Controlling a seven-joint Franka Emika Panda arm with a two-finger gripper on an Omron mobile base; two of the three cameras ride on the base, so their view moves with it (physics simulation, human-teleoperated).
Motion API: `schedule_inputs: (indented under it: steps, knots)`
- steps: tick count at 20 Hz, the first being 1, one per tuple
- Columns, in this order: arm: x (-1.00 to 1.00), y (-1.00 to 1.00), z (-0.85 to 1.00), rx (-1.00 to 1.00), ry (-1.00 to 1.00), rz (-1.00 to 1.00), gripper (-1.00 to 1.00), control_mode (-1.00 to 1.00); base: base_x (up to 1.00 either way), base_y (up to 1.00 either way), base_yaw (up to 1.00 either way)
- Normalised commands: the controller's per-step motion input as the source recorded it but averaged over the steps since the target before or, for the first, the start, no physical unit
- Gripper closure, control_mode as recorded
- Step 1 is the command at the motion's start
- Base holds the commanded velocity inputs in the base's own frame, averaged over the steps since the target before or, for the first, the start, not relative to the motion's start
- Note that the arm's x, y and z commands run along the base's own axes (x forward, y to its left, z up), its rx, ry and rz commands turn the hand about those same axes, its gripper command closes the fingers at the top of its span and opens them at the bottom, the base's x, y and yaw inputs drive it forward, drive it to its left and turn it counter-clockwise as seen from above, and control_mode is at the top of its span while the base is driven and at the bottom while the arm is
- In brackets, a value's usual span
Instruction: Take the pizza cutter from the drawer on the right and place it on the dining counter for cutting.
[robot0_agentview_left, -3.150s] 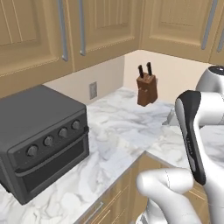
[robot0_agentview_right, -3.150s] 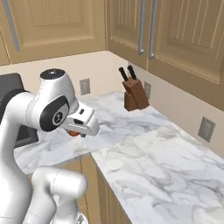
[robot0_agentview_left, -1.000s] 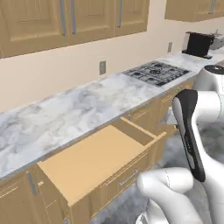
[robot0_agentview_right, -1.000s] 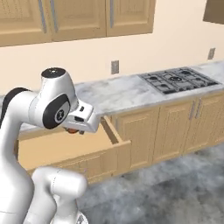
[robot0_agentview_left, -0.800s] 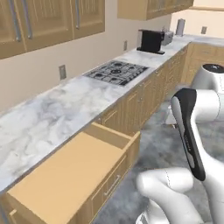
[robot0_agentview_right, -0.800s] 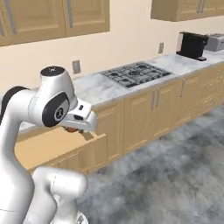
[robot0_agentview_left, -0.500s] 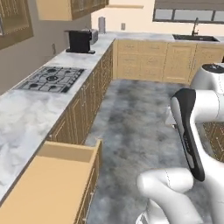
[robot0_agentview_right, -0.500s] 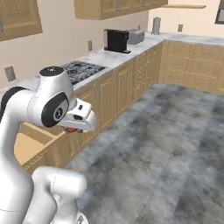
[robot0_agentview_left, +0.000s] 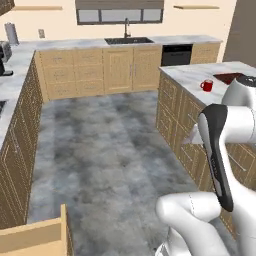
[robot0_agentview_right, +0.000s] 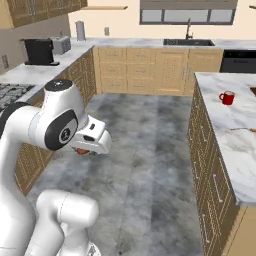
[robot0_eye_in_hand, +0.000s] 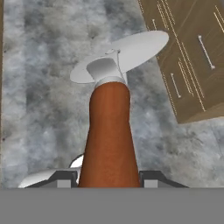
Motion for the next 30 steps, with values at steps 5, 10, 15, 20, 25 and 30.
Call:
schedule_inputs:
  steps: [5, 10, 15, 20, 25, 30]
  knots:
    - [0.0, 0.0, 0.0, 0.0, 0.0, 0.0, 1.0, 1.0, 1.0, 0.05, -0.32]
    - [0.0, 0.0, 0.0, 0.0, 0.0, 0.0, 1.0, 1.0, 0.58, 0.26, -0.7]
    - [0.0, 0.0, 0.0, 0.0, 0.0, 0.0, 1.0, 1.0, 0.28, 0.39, -0.85]
    - [0.0, 0.0, 0.0, 0.0, 0.0, 0.0, 1.0, 1.0, 0.66, 0.93, -0.59]
    - [0.0, 0.0, 0.0, 0.0, 0.0, 0.0, 1.0, 1.0, 0.78, 1.0, -0.43]
    - [0.0, 0.0, 0.0, 0.0, 0.0, 0.0, 1.0, 1.0, 0.95, 0.86, -0.56]
